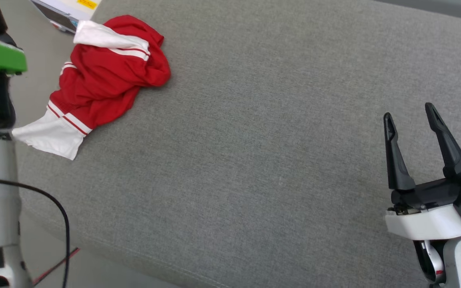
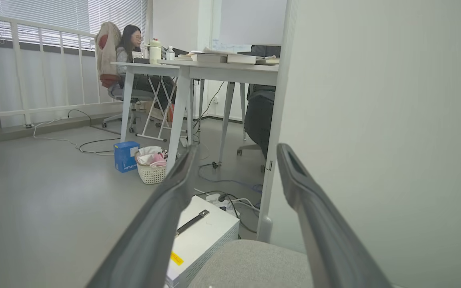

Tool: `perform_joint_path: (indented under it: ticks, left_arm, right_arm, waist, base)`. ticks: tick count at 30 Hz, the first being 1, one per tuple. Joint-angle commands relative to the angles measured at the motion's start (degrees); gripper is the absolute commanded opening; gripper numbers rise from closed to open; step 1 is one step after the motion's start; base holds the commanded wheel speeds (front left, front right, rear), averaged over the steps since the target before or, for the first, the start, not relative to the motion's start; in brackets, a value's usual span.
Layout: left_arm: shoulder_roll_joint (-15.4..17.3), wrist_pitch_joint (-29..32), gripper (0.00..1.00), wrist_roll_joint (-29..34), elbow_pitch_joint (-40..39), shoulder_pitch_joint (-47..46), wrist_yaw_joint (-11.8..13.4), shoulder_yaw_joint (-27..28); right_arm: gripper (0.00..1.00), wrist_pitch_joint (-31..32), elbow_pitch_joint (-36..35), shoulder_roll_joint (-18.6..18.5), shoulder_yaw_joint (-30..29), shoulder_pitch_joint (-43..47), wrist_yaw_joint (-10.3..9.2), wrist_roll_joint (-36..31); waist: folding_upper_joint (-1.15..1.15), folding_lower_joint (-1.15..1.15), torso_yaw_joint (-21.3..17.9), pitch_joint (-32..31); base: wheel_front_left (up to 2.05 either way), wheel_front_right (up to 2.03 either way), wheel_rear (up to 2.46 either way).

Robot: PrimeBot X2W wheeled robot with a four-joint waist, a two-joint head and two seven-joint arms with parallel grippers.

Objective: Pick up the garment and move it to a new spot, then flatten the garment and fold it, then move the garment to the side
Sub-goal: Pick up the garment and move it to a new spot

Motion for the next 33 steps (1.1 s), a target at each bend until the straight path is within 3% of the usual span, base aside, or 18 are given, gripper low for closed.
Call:
perform_joint_path:
  ticks: [1,4,9,13,19,33]
  left_arm:
    - [2.42,2.17,1.00,-1.87,1.54,-2.75,-0.15,-2.19]
    - [6.13,7.81,1.00,-6.50,3.58,-6.67,-0.15,-6.57]
    - [11.34,24.03,1.00,-14.84,8.20,-10.75,-0.16,-13.28]
    - [14.13,35.16,1.00,-19.53,10.93,-12.80,-0.16,-16.50]
    - [15.79,48.78,1.00,-23.58,14.25,-14.03,-0.16,-22.04]
    - [12.52,57.37,1.00,-25.14,24.40,-14.97,-0.16,-29.48]
  right_arm:
    - [1.00,-0.35,-0.64,-0.56,0.04,-1.40,-0.04,-0.67]
    - [1.00,-0.35,-1.36,-1.00,-0.22,-2.29,-0.04,-0.90]
    - [1.00,-0.35,-2.21,-1.46,-0.42,-3.43,-0.04,-1.08]
    - [1.00,-0.35,-2.77,-1.85,-0.56,-4.06,-0.04,-1.09]
    - [1.00,-0.35,-3.53,-2.59,-0.77,-5.11,-0.04,-0.97]
    - [1.00,-0.35,-3.50,-3.40,-0.37,-7.38,-0.04,-0.53]
  waist:
    - [0.00,-0.01,-2.81,3.96]
    - [0.00,-0.01,-3.65,5.42]
    - [0.00,-0.01,-5.25,7.46]
    - [0.00,-0.01,-6.22,9.25]
    - [0.00,-0.01,-7.09,12.16]
    - [0.00,-0.01,-8.66,16.75]
  base:
    - [0.00,0.00,0.00]
    - [0.00,0.00,0.00]
    - [0.00,0.00,0.00]
    - [0.00,0.00,0.00]
    - [0.00,0.00,0.00]
    - [0.00,0.00,0.00]
